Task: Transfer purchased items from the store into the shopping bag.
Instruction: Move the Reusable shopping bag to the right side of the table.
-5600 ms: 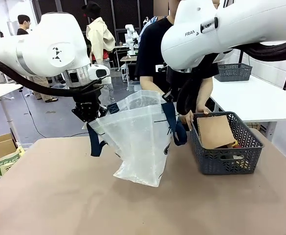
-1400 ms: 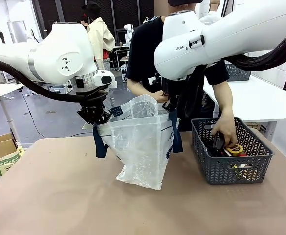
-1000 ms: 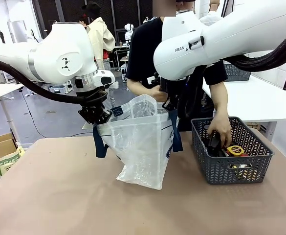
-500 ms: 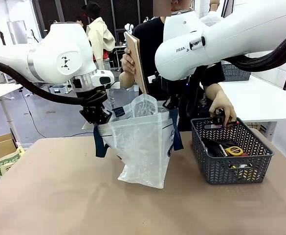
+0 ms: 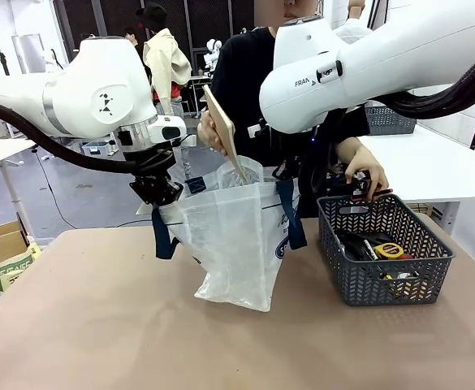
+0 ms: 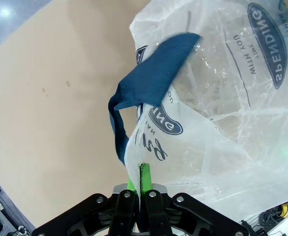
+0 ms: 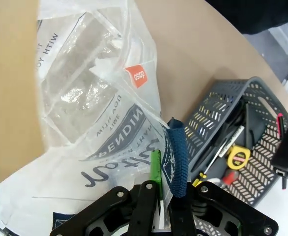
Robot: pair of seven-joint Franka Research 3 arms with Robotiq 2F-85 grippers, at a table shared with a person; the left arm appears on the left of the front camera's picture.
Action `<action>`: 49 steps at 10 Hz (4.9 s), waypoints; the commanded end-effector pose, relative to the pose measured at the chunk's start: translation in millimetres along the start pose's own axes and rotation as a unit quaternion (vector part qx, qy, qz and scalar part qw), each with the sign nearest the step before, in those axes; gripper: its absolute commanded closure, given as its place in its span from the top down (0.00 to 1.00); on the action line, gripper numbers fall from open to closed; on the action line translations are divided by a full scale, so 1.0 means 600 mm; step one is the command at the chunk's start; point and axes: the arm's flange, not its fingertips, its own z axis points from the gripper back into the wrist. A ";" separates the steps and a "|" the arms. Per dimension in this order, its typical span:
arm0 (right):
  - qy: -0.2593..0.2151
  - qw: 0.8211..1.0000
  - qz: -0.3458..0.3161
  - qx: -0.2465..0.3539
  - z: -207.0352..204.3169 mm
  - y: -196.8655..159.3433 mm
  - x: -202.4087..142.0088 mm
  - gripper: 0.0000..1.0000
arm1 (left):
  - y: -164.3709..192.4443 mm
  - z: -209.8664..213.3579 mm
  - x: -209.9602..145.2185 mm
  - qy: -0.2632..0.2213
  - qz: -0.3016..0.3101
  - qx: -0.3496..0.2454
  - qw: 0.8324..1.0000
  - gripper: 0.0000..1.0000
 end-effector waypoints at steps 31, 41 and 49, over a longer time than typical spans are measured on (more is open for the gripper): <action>0.001 1.000 -0.001 0.000 -0.002 -0.001 -0.001 0.00 | 0.003 -0.003 -0.001 0.002 0.001 0.000 1.000 0.00; 0.001 1.000 -0.001 0.000 -0.002 -0.001 -0.001 0.00 | 0.003 -0.003 -0.001 0.002 0.001 0.000 1.000 0.00; 0.001 1.000 -0.001 0.000 -0.002 -0.001 -0.001 0.00 | 0.003 -0.003 -0.001 0.002 0.001 0.000 1.000 0.00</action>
